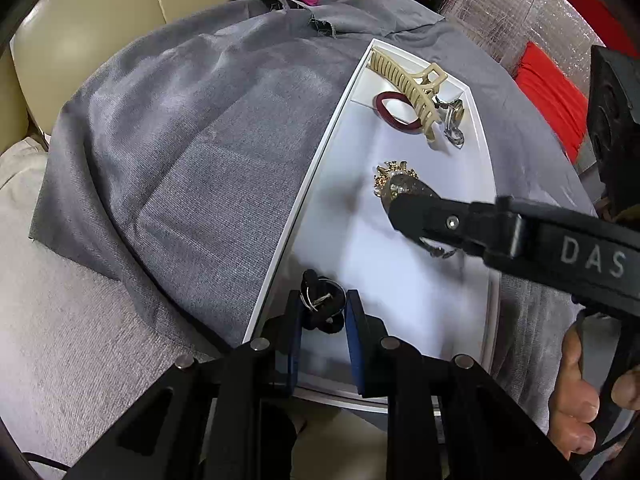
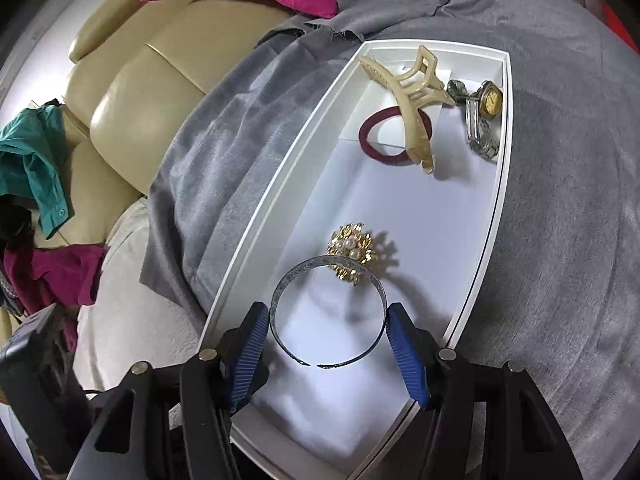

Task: Organize jewelry
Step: 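Release the bangle into the box with the right tool while the left tool releases the black ring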

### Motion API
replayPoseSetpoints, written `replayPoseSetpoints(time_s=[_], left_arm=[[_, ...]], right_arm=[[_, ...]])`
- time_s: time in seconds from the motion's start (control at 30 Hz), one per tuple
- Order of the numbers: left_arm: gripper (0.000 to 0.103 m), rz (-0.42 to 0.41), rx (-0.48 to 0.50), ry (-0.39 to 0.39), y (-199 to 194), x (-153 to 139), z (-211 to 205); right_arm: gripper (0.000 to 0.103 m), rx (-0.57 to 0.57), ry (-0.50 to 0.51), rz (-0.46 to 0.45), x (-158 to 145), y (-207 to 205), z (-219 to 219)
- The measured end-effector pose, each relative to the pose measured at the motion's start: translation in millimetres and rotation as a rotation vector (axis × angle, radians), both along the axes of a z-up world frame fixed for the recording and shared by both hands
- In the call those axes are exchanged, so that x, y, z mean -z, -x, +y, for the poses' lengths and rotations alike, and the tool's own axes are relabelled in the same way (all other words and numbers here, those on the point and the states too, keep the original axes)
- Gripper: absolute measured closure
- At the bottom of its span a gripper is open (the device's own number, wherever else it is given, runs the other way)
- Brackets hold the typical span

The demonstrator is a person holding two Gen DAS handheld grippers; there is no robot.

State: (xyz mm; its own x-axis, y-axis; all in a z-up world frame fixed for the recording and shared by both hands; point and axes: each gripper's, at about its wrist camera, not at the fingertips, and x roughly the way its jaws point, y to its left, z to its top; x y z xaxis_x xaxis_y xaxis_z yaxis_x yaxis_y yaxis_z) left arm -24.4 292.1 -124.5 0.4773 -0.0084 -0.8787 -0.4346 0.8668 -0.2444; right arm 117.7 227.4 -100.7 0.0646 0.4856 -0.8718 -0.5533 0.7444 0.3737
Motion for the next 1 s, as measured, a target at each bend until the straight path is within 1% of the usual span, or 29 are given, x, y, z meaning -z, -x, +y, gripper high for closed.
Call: replayPoseSetpoints(time_s=[0.1,0.23,0.4,0.5,0.73,0.87,1.0], left_arm=[[0.081,-0.004,-0.003,0.005,1,-1,1],[0.081,-0.004,-0.007,0.004,0,-2,2],[0.081,0.000,-0.019,-0.001,-2,-2,1],[0.081,0.003,-0.021,-0.002,-5,0,0],[0.081,0.012,-0.015,0.000,-11,1,-2],[0.080,0.014,-0.014,0.008,-14,1,-2],[0.080,0.010,-0.022,0.011,-13,0,3]], right_arm=[[0.039,0.012,-0.017,-0.002,-3,-2,0],[0.039,0.034,-0.094,-0.024,-19,-8,-6],[0.039,0.074,-0.114,-0.025,-23,-27,1],[0.039,0.102,-0.123,-0.027,-20,-41,13],[0.039,0.154,-0.121,-0.033,-1,-62,30],[0.039,0.145,-0.092,-0.041,7,-62,39],[0.038,0.142,-0.070,-0.073,7,-59,42]])
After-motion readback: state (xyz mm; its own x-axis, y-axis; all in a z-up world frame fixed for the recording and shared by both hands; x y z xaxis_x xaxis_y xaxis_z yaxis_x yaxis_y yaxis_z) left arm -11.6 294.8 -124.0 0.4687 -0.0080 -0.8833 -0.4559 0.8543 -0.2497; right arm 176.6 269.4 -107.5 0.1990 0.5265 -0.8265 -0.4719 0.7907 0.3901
